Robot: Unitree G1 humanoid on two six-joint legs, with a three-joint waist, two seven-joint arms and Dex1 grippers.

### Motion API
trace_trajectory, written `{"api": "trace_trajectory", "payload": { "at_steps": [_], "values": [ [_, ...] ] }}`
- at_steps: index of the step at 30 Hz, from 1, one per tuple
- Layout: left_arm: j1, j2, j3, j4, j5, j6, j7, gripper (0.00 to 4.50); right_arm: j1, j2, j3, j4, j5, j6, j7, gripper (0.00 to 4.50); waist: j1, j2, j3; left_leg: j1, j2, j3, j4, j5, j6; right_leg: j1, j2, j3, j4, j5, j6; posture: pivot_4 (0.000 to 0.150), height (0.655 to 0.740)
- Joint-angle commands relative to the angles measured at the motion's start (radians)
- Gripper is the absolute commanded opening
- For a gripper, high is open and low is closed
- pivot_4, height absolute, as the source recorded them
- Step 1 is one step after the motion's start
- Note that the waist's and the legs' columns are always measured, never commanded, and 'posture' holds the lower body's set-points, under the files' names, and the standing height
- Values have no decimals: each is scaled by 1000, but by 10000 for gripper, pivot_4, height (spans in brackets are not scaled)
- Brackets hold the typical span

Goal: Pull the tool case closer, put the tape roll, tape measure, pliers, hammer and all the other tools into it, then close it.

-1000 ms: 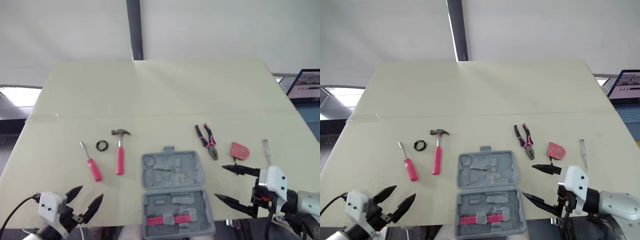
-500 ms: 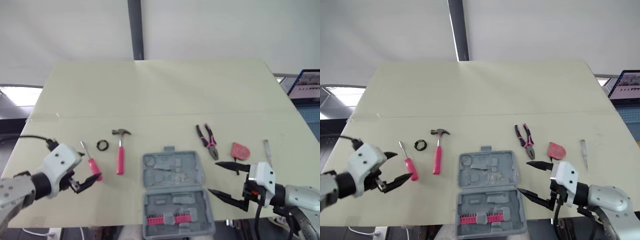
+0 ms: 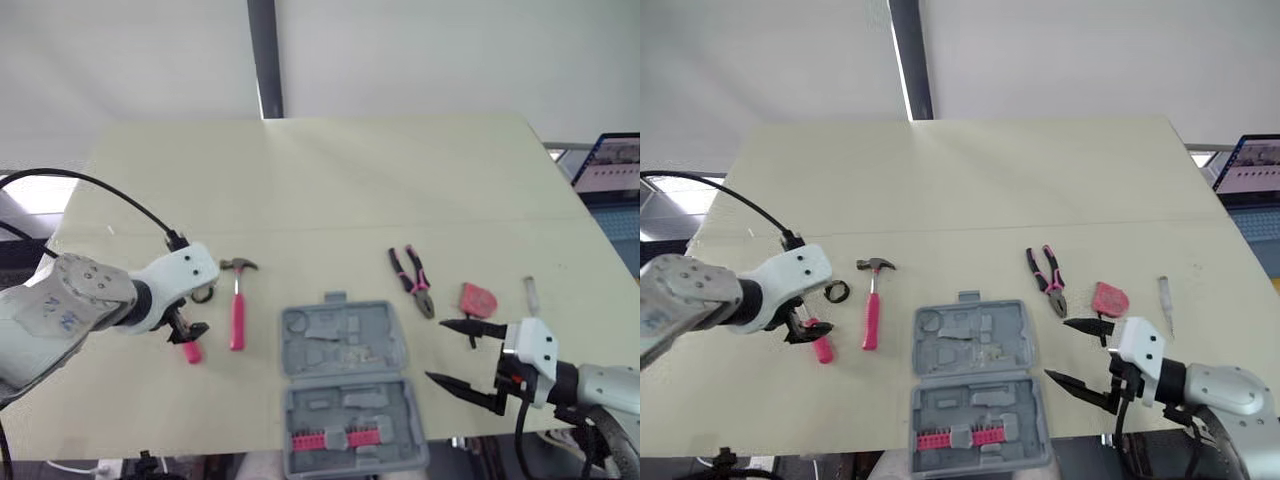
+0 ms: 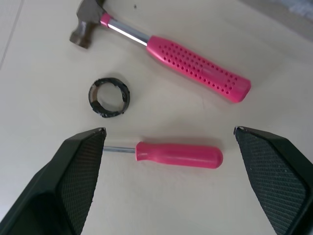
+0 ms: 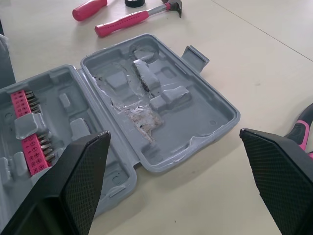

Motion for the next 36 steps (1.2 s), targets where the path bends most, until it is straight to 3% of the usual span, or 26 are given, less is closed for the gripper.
{"api": "trace_trajectory", "payload": {
  "at_steps": [1,17,36],
  "values": [
    [-67,-23,-97,61,83,3,5,44939,22,-7,-37,-27,14,-16,6,44671,0,0,0,0,0,0,0,0,0,0,0,0,0,0,0,1500,7360],
    [-116,-151,-286,354,321,-230,-117,44939,107,-3,-98,-83,11,-4,-26,44671,4,-3,2,-1,0,0,1,0,0,-1,0,0,0,0,0,1500,7360],
    [-107,-280,-317,560,543,-403,-248,44939,184,0,-174,-155,20,39,-60,44671,3,-4,2,-1,0,0,2,0,0,-1,0,0,1,0,0,1500,7360]
  ]
}}
